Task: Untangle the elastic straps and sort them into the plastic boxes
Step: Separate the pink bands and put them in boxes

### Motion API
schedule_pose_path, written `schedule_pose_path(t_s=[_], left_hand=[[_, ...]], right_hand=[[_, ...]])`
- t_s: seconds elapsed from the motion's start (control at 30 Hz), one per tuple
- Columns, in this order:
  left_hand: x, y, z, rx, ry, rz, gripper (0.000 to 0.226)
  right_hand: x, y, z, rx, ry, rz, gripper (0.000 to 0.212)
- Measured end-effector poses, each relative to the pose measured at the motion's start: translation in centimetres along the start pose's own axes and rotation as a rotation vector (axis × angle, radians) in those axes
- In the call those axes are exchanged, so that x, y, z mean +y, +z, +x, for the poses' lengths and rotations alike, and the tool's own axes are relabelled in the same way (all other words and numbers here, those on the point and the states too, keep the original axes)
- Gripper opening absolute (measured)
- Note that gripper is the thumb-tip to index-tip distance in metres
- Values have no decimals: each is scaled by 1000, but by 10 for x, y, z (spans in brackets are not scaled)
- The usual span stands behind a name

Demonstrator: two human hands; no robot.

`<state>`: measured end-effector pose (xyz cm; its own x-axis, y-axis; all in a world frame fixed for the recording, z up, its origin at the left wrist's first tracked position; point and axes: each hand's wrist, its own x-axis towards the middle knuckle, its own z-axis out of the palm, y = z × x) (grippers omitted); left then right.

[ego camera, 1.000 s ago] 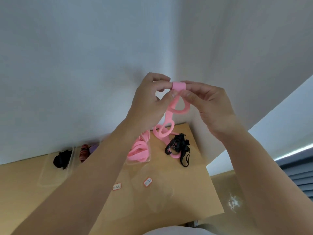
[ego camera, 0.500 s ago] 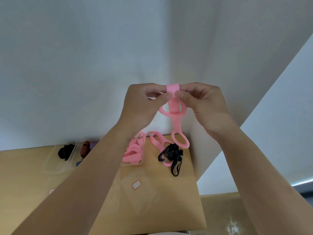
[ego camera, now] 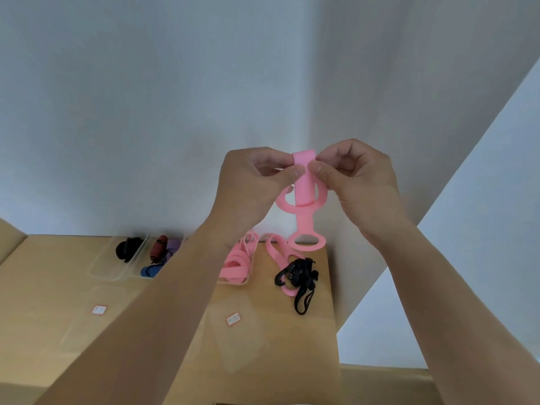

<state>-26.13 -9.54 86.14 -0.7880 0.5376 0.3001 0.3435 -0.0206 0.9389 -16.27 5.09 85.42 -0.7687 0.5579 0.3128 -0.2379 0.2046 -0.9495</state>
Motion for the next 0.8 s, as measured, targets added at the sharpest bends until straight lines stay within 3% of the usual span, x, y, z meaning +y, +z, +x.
schedule_pose_path(t_s=[0.5,0.67,0.8], left_hand=[[8,-1,-8,25,30,-135,15],[1,4,-11,62,17,-176,34],[-21,13,-23,-46,-58,-174,24]], right_hand=[[-10,-4,-3,-93,-6,25,11],[-11,-4,1,-88,0,83,10],[-16,-6,9,-70,9,132,11]])
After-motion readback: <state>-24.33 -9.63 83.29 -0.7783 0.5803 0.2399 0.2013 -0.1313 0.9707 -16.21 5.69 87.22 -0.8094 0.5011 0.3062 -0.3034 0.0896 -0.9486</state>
